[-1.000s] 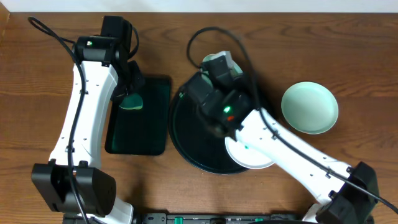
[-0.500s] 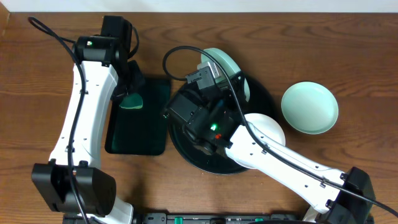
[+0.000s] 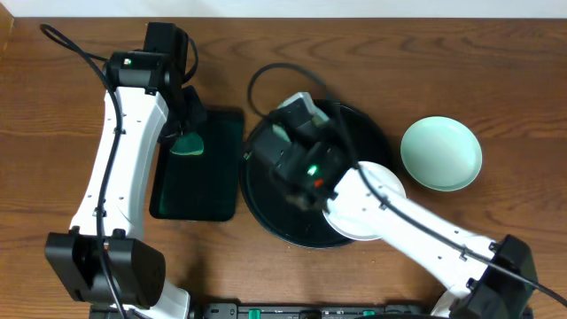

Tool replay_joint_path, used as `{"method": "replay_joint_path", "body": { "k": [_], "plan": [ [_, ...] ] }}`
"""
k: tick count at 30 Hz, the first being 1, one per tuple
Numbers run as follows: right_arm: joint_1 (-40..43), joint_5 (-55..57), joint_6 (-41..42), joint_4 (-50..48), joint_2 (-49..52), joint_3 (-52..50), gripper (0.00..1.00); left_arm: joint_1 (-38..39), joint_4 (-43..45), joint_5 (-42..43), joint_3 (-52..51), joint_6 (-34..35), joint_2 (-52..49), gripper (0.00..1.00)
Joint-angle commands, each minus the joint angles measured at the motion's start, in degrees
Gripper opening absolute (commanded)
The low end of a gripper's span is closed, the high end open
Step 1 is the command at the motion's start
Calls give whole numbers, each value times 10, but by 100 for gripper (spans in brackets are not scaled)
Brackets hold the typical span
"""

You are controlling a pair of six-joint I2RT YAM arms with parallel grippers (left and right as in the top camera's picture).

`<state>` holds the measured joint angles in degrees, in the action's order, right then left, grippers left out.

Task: Clean dirty plates on tray and stack at the side
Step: 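Lift the second green plate and stack it on the first, then move right gripper back to grasp the white plate's edge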

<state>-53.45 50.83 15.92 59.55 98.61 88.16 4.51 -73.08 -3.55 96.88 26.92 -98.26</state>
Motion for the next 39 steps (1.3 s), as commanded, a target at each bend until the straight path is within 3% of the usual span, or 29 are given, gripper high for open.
{"method": "replay_joint_path", "body": {
  "k": [1, 7, 13, 21, 26, 35, 37, 39],
  "plan": [
    [64, -255, 14, 0, -8, 10, 1, -3, -4, -6, -3, -19, -2, 7],
    [210, -469, 14, 1, -23, 10, 1, -3, -6, -6, -3, -18, -2, 7],
    [433, -614, 15, 21, -61, 10, 1, -3, -5, -5, -3, -18, -2, 7],
    [681, -548, 39, 82, -62, -23, 1, -3, -1, -5, -3, -18, -2, 7],
    [749, -546, 37, 46, -62, -96, 1, -3, -1, -5, -3, -18, -2, 8],
    [751, -549, 38, -186, -62, -300, 1, -3, 1, -6, -3, -18, -2, 7],
    [751, -549, 38, -196, -62, -306, 9, -3, 2, -5, -3, -18, -2, 7],
    [751, -556, 37, -202, -63, -305, 31, -3, 3, -6, -3, -18, -2, 7]
  ]
}}
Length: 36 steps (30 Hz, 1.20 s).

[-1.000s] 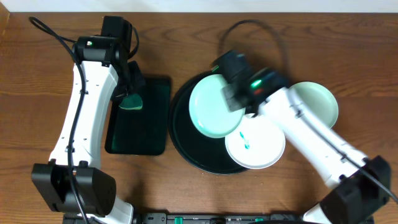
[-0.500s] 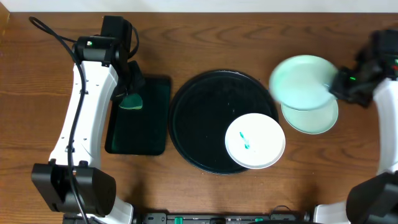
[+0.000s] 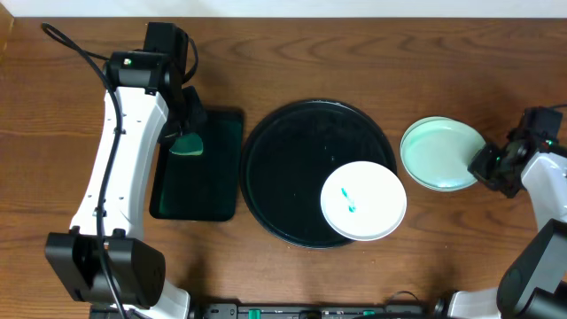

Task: Clean dirty plates on tray and stack at the side
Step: 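Move right gripper back to grasp the white plate's edge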

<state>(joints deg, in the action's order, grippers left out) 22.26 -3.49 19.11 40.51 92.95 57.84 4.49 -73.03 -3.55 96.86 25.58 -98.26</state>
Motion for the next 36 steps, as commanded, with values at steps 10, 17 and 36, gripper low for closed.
{"method": "replay_joint_path", "body": {
  "k": [10, 17, 36],
  "plan": [
    [-43, -176, -99, 148, -6, 100, 44, -2, 2, -5, -3, -5, -2, 8],
    [-148, -165, -151, 219, -6, 77, 44, -2, 2, -5, -3, -5, -2, 7],
    [-246, -91, -110, 198, -6, -10, 9, -2, 2, -6, -3, -5, -2, 7]
  ]
}}
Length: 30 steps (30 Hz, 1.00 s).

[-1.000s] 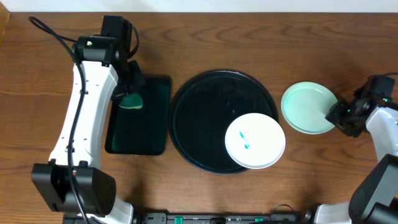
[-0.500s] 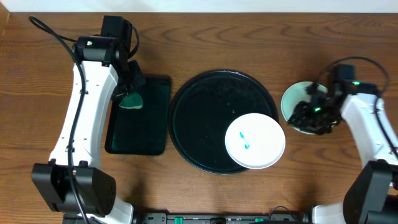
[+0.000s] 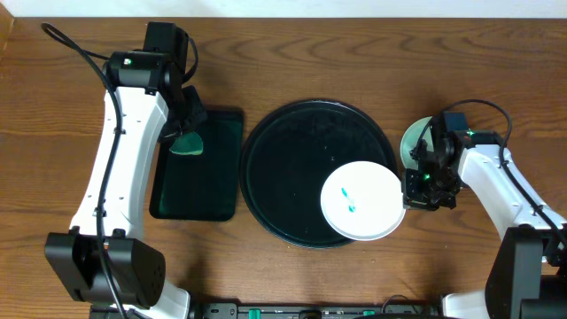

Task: Clean dirty plates on tray and stack at the side
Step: 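Move right gripper back to grasp the white plate's edge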

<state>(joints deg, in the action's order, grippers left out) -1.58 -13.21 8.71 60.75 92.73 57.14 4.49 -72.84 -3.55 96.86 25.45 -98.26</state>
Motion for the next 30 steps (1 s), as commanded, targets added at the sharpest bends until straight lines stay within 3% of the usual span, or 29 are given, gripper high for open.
{"method": "replay_joint_path", "body": {
  "k": [1, 5, 7, 10, 20, 24, 30],
  "plan": [
    [-8, 6, -6, -9, -4, -5, 11, -2, 0, -6, -3, -4, -2, 7],
    [-16, 5, -6, -46, -4, -30, 16, -2, 0, -6, -3, -4, -2, 7],
    [-22, 5, -6, -63, -4, -43, 14, -2, 0, -6, -3, -4, -2, 7],
    [-28, 5, -5, -74, -4, -46, 1, -2, 0, -6, -3, -4, -2, 7],
    [-54, -12, 12, -24, -7, 43, 1, -2, 0, -5, -3, -3, -2, 8],
    [-100, -9, 77, -61, -8, 73, 1, -2, 0, -5, -3, -3, -2, 7],
    [-193, 126, 257, -145, 7, 68, 1, -2, 1, -5, -3, -1, -2, 7]
  ]
}}
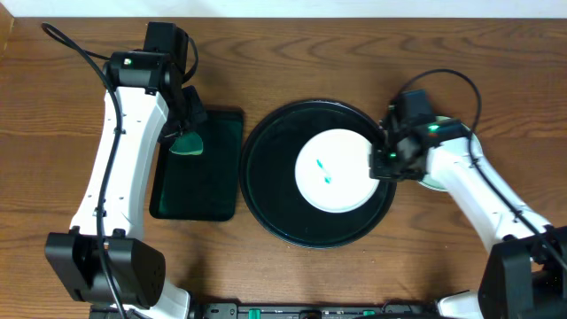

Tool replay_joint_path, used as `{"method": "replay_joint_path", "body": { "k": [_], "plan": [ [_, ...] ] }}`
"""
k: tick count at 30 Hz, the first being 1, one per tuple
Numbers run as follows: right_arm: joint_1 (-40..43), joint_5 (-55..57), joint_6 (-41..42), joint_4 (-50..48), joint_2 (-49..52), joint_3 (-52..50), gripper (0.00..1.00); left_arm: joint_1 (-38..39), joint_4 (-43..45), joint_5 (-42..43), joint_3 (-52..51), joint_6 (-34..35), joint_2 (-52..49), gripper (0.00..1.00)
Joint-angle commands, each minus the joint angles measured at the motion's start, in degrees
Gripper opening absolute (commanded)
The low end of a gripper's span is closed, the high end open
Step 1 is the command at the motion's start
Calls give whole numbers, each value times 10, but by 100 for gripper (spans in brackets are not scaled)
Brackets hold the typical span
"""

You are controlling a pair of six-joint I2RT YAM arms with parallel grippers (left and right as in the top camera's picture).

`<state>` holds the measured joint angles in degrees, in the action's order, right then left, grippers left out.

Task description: Clean dirty plates on tray and stack at the side

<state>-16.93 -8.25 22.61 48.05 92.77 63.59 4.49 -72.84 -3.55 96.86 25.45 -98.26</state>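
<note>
A white plate [337,177] with a small teal smear [321,168] lies near the middle of the round black tray [275,208]. My right gripper [381,165] is at the plate's right rim and looks shut on it. A pale green plate [432,184] lies on the table to the right of the tray, mostly hidden under my right arm. My left gripper [184,133] hangs over the top end of a dark green rectangular tray [199,190], shut on a green sponge [187,144].
The left arm runs down the table's left side to its base at the front left. The right arm's base is at the front right, and its cable loops above the wrist. Bare wood surrounds both trays.
The white plate has gone from the tray's lower right rim to its middle. My right gripper has moved up and left with it and now covers the green plate. The left arm is unchanged.
At first my right arm reached across the round tray over the white plate. Then it was far right, beside the green plate, leaving the smeared white plate at the tray's lower right. Then its gripper was at that plate's right edge; now the plate is mid-tray.
</note>
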Motion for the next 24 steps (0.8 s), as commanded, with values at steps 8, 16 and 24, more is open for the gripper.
{"method": "replay_joint_path", "body": {
  "k": [8, 16, 24],
  "plan": [
    [-117, 77, 210, -54, 71, 3, 1, -2, 0, -5, -3, -1, -2, 7],
    [-97, 62, 40, -6, 70, 26, 42, -2, 0, -5, -3, -1, -2, 7],
    [-77, 62, -121, -58, 81, 45, 52, -2, 0, -5, -3, 1, -2, 7]
  ]
}}
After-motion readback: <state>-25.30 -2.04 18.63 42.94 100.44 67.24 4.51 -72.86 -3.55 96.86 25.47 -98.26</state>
